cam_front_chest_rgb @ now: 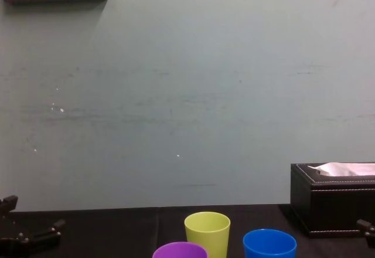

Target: Stack the three plastic cups sequentially using one hand.

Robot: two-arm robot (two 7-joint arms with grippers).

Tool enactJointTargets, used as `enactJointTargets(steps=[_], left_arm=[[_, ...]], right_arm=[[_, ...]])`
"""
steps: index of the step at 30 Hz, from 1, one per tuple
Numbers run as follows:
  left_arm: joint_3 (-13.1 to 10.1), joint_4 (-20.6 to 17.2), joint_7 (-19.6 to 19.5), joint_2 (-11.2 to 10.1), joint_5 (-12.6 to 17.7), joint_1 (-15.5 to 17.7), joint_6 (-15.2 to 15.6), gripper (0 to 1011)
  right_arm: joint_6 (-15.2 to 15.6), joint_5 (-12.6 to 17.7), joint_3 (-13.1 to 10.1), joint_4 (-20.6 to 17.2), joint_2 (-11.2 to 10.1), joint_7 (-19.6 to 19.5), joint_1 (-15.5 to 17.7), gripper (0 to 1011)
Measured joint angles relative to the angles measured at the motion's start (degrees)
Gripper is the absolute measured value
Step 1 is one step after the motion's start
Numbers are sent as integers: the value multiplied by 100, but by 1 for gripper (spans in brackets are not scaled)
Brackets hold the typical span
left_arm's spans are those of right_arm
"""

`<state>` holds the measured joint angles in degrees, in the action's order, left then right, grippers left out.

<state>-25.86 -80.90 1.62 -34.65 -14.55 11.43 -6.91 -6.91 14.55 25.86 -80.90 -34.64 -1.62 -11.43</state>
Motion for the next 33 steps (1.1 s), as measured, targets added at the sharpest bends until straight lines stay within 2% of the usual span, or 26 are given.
enactJointTargets(steps=[21,33], left_arm=[[0,0,0,0,0,0,0,1000],[0,0,0,0,0,0,0,1000]], right_arm=[[0,-1,-8,-4,1,1,7,1000],[20,218,-349,-561,-67,197,404,1000]])
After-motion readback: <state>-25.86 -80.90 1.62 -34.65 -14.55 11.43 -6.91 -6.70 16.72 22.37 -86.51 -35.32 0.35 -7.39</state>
